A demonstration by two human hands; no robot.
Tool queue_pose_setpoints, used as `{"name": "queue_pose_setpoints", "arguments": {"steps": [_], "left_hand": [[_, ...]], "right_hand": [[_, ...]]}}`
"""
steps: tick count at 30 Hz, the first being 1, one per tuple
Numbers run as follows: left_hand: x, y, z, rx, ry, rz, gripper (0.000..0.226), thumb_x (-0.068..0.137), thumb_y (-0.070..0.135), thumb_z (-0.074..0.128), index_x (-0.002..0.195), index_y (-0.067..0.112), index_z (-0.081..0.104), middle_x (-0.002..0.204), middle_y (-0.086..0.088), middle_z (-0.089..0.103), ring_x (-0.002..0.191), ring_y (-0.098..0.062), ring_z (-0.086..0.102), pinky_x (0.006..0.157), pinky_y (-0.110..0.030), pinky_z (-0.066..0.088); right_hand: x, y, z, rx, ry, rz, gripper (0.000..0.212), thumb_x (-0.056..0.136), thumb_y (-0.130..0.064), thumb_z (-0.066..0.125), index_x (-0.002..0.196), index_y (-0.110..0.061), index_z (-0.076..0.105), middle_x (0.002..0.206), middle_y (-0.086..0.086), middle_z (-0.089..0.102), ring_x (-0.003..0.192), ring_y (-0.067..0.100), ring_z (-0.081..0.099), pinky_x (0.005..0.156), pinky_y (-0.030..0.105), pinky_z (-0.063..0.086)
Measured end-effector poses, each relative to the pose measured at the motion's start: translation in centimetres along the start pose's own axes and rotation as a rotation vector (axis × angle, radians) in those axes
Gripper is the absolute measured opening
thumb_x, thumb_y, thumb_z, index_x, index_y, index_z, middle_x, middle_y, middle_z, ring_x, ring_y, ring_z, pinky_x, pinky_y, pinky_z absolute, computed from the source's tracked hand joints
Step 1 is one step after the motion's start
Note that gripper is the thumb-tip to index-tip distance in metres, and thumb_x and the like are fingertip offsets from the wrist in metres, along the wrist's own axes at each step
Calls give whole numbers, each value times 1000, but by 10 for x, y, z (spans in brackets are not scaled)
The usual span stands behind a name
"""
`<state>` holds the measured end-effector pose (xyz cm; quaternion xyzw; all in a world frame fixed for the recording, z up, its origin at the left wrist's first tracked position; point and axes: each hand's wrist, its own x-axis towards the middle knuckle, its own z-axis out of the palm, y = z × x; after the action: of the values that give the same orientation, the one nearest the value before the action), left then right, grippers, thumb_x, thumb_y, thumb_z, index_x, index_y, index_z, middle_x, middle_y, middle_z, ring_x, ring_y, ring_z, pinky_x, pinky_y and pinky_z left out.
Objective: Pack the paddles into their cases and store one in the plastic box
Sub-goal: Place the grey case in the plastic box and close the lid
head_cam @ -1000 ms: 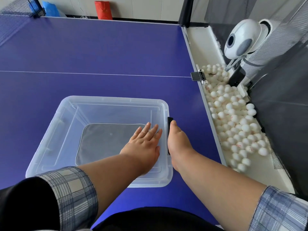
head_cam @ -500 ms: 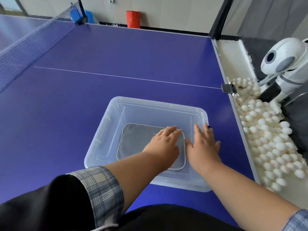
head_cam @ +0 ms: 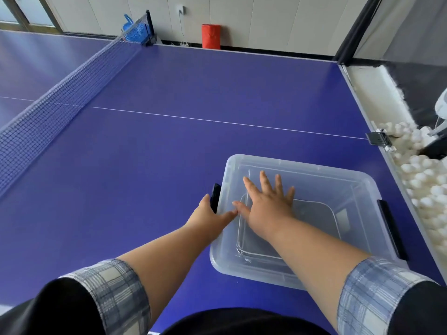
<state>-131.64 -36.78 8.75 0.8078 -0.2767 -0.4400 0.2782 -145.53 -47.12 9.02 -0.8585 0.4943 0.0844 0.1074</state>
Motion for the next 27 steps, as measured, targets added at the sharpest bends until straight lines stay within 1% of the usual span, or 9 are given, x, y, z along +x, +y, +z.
{"name": "queue_pose_setpoints", "arguments": {"steps": [2, 5, 6, 10, 12, 16, 19, 23, 27], "left_hand": [[3, -7, -8, -136, 46, 46, 77, 73, 69, 62, 137, 29, 48, 116, 11, 66, 96, -13, 68, 81, -35, 56], [6, -10, -11, -277, -41, 143, 34, 83, 58, 59, 113, 42, 61, 97, 18, 71, 83, -6, 70, 81, -37, 58], [5, -8, -9, -290, -91, 180, 30, 82, 56, 60, 108, 42, 60, 96, 19, 71, 83, -3, 70, 81, -36, 58], [5, -3, 1, -273, -108, 196, 34, 80, 46, 67, 110, 43, 50, 100, 19, 67, 84, 1, 67, 70, -24, 53], [5, -1, 2, -251, -91, 201, 41, 83, 45, 66, 119, 39, 47, 104, 20, 65, 90, 0, 65, 72, -23, 51], [4, 1, 7, -207, -61, 238, 43, 88, 50, 57, 127, 36, 45, 113, 20, 61, 99, 2, 60, 75, -19, 47], [5, 3, 9, -120, -47, 253, 49, 91, 47, 53, 137, 36, 38, 122, 16, 57, 107, -6, 59, 90, -33, 52], [2, 5, 10, -73, -41, 240, 40, 96, 32, 52, 133, 36, 38, 115, 18, 57, 95, 0, 58, 79, -28, 48], [-6, 7, 17, 17, -37, 200, 53, 98, 22, 48, 146, 26, 27, 135, 1, 51, 109, -20, 58, 97, -45, 49]], "right_hand": [[-2, -1, 7, -35, 20, 10, 81, 81, -83, 3, 154, -48, -5, 168, -1, -10, 151, 36, -15, 115, 66, -4], [-1, -1, 9, -58, 37, 17, 78, 82, -79, -5, 153, -48, -7, 168, -1, -9, 152, 36, -13, 116, 65, -1], [-1, -2, 9, -67, 40, 18, 76, 84, -78, -5, 153, -48, -8, 168, -2, -8, 152, 36, -12, 116, 65, 0], [1, -3, 13, -60, 50, 39, 72, 93, -68, 3, 156, -37, -13, 168, -5, -10, 153, 32, -13, 118, 63, -2], [3, -2, 14, -46, 44, 60, 72, 96, -65, 5, 156, -30, -16, 167, -7, -14, 153, 28, -16, 119, 61, -5], [6, -2, 17, -58, 29, 62, 70, 97, -61, 2, 157, -29, -14, 166, -8, -19, 152, 26, -19, 118, 60, -9], [7, -3, 17, -56, 22, 52, 69, 97, -61, 1, 156, -29, -16, 165, -7, -21, 152, 26, -20, 117, 60, -10], [8, -1, 13, -27, -20, 37, 70, 97, -62, 3, 157, -30, -14, 165, -8, -21, 151, 26, -21, 116, 60, -13], [13, 8, -4, 51, -94, -3, 71, 98, -63, 10, 158, -32, -11, 166, -9, -18, 152, 22, -20, 117, 57, -13]]}}
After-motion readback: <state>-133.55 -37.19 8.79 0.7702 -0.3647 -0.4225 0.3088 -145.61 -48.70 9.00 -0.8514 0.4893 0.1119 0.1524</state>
